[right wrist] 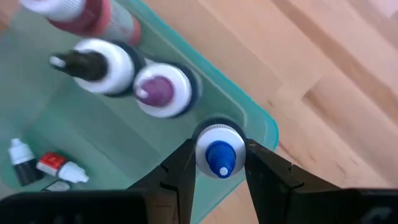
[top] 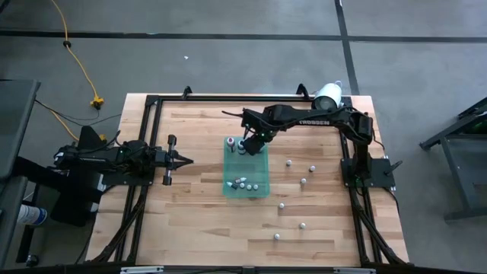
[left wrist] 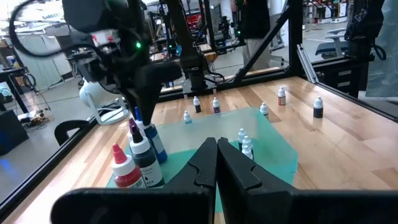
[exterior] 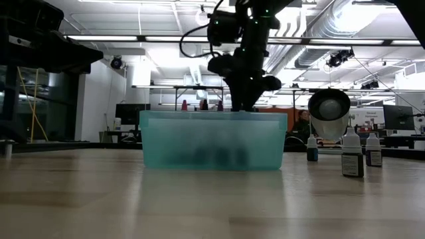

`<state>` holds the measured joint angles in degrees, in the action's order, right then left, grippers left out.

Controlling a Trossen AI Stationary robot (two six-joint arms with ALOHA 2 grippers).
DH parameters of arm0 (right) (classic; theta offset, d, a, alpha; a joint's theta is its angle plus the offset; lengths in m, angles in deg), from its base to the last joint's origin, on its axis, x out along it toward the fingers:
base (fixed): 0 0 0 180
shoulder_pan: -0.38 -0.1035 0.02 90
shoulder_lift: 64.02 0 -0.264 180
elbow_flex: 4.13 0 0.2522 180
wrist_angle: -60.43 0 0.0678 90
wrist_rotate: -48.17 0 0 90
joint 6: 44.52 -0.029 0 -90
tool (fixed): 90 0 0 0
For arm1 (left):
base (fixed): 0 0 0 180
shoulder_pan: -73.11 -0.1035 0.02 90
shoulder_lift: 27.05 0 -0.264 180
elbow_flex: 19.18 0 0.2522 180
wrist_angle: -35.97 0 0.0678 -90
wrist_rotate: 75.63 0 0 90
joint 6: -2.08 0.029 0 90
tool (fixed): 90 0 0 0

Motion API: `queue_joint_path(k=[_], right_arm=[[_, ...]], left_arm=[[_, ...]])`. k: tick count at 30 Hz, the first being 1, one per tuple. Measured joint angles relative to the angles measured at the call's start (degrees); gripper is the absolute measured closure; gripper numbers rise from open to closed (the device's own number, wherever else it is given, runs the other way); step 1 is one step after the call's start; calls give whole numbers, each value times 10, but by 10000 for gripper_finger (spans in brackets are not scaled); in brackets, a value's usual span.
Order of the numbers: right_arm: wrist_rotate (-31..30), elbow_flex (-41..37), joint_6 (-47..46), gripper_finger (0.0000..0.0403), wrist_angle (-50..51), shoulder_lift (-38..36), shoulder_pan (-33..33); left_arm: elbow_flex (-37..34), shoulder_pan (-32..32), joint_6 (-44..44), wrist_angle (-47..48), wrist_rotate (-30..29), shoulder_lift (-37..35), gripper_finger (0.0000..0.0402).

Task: Pick & Place food coloring
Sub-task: Put the big blue food coloring bottle into the green bin, then put the small black food coloring bottle into the green bin

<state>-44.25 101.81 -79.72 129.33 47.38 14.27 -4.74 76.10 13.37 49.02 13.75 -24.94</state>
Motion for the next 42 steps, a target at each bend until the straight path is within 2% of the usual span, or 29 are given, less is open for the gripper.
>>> queue_joint_path(k=[4, 15, 30, 37, 42], right_arm=[[-3, -27, -13, 289, -40, -3, -1], [-14, -34, -5, 282, -51, -9, -1], [-4, -35, 27, 170, -55, -42, 0], [-9, -35, 47, 160, -34, -89, -1], [-20, -35, 88, 160, 34, -128, -13]], left_arm=[[0, 0, 0, 0, 0, 0, 401], [0, 0, 0, 0, 0, 0, 401], [0, 0, 0, 0, 0, 0, 401], [0, 0, 0, 0, 0, 0, 401], [0, 0, 0, 0, 0, 0, 401]])
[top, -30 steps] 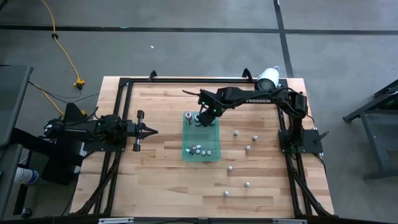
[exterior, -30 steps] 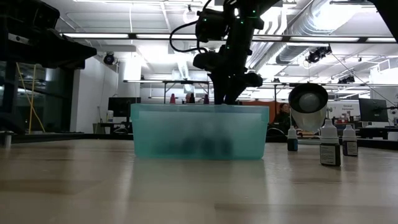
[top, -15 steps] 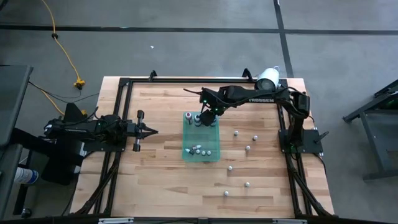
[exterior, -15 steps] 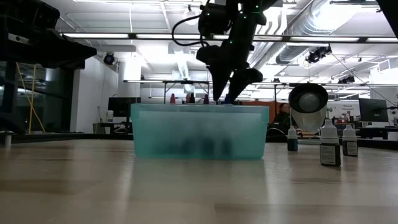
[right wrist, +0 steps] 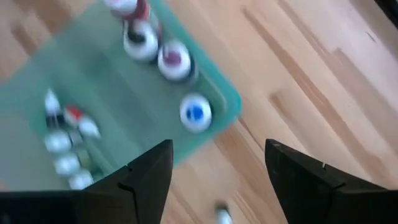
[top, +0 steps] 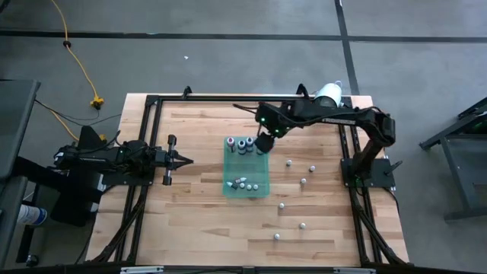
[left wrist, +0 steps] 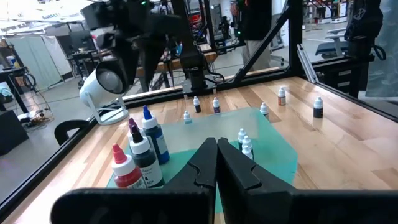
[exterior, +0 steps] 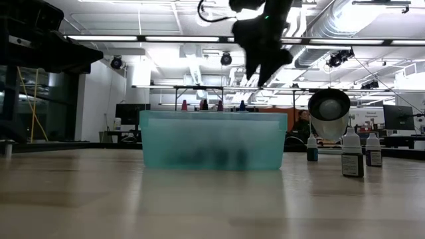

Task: Pick & Place food coloring
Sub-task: Put the small black food coloring bottle into the green bin

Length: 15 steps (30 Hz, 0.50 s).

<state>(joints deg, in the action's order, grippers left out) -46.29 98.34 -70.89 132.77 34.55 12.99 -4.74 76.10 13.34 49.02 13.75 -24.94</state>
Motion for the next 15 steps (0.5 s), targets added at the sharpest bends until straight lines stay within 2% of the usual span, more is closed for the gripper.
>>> queue_joint_path(k=[9, 12, 15], right_arm=[[-41, 0, 101, 160, 190, -24, -38], [-40, -4, 75, 160, 215, -24, -41], [-18, -33, 9, 160, 209, -25, -39]], left_arm=[[0, 0, 0, 0, 0, 0, 401], [0, 0, 0, 0, 0, 0, 401], [0, 0, 0, 0, 0, 0, 401]])
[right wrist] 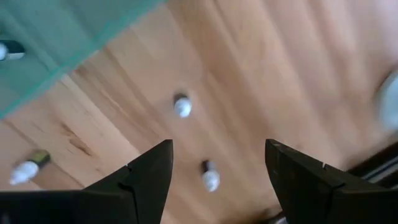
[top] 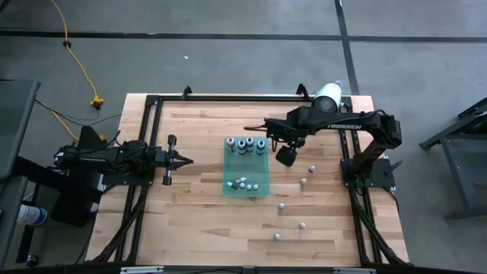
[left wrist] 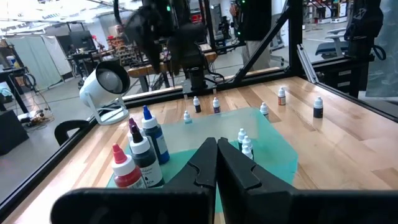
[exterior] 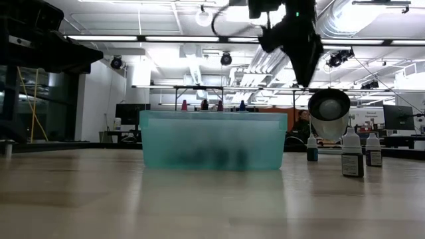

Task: Pick & Place food coloring
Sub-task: Put the small black food coloring bottle into the green bin

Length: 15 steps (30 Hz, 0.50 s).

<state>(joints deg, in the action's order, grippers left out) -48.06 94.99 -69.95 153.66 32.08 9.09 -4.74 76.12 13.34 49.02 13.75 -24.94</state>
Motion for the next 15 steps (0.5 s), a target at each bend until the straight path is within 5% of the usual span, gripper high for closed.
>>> queue_joint_path(k=[8, 15], right_arm=[[108, -134, -142, 160, -108, 1, 19], [107, -211, -186, 160, -218, 1, 20]], left_arm=[[0, 0, 0, 0, 0, 0, 401], [0, 0, 0, 0, 0, 0, 401]])
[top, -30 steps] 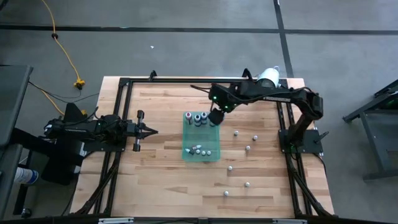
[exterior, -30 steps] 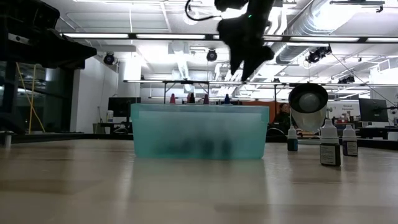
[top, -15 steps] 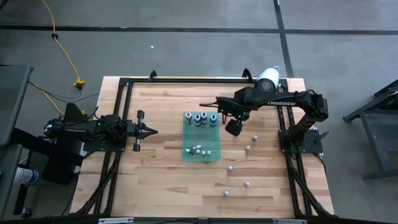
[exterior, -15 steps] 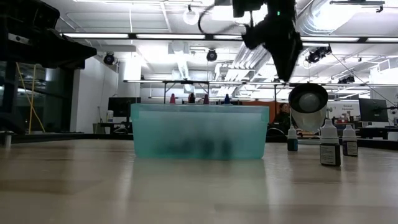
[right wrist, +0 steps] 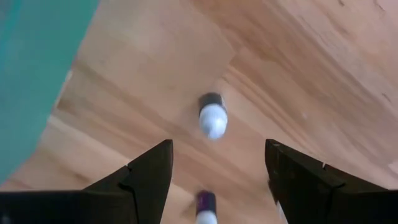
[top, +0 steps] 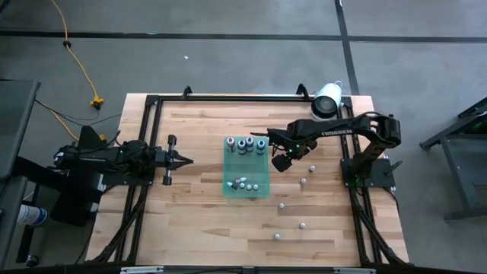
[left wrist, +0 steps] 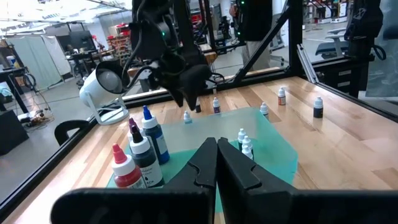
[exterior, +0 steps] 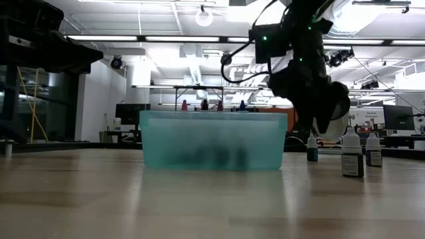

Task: Pick & Place food coloring
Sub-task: Put the small black food coloring bottle into the green bin

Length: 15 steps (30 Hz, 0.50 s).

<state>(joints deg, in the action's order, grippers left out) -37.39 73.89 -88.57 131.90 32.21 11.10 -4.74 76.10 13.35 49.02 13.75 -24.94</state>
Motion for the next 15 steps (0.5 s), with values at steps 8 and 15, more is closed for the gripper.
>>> queue_joint_path(k=[8, 15], right_arm=[[-29, -29, -10, 160, -46, 0, 0], [-27, -38, -11, 160, -61, 0, 0]], left_arm=[[0, 0, 0, 0, 0, 0, 401], [0, 0, 0, 0, 0, 0, 401]])
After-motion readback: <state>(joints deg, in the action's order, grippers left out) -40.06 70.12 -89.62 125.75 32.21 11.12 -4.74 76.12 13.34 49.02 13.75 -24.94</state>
